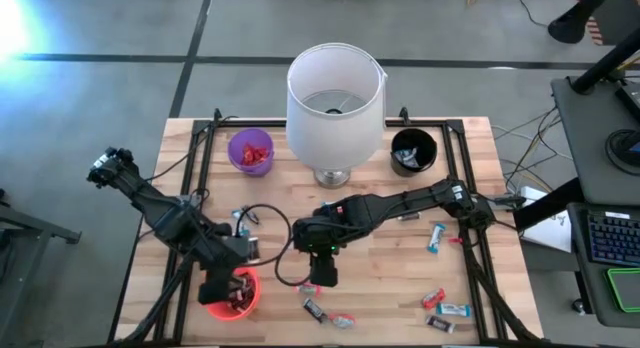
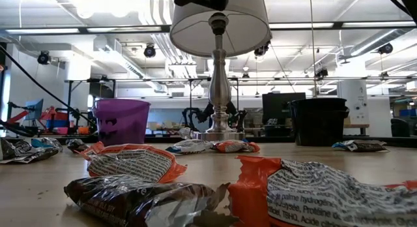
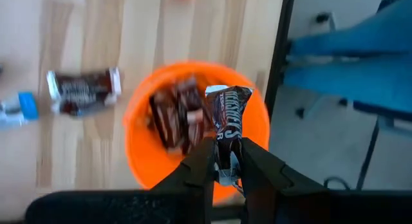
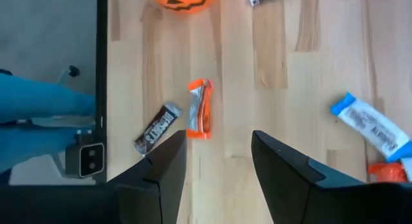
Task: Sort candy
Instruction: Put the black chocolate into the orange bucket
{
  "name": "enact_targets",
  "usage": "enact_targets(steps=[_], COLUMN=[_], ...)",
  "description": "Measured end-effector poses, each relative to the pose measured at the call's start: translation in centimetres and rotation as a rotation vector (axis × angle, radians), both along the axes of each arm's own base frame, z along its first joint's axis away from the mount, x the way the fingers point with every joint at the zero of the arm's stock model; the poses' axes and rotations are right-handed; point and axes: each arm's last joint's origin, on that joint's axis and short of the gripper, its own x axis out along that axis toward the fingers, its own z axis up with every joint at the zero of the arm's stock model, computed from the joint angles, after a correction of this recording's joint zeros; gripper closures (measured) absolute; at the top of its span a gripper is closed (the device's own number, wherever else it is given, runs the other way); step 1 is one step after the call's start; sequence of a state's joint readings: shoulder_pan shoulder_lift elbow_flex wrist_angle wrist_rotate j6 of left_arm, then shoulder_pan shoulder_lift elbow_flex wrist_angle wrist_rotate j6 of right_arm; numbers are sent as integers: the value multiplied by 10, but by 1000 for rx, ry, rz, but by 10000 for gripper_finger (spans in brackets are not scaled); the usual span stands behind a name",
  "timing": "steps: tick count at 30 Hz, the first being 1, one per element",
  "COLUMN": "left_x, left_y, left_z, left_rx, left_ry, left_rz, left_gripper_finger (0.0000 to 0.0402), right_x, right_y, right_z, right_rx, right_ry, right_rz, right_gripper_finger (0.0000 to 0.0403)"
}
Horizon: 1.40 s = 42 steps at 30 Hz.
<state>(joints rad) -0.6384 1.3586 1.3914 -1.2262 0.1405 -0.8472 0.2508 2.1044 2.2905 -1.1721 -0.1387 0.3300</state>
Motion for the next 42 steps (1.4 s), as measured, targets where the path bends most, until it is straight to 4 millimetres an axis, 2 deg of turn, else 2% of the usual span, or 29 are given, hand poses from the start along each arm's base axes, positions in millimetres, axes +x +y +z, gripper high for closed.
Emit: enact_targets(steps=[15, 22, 28, 37, 42], left_x=[-17, -19, -20, -22, -22], left_y=[-12, -10, -10, -7, -8], left_z=[-16, -52, -70, -80, -78], left_rx=[44, 119, 133, 156, 154], left_ry=[78, 117, 119, 146, 134], left_rz=[-120, -172, -211, -227, -247], left_gripper_finger=[359, 358, 358, 356, 327], right_x=[0, 1, 1, 0, -4], right_y=[0, 0, 0, -1, -2], right_z=[-1, -3, -3, -4, -7], right_rx=[51, 55, 66, 55, 51], right_ry=[36, 45, 52, 62, 111], right_rz=[-107, -137, -162, -151, -176], right_gripper_finger=[241, 243, 245, 234, 234])
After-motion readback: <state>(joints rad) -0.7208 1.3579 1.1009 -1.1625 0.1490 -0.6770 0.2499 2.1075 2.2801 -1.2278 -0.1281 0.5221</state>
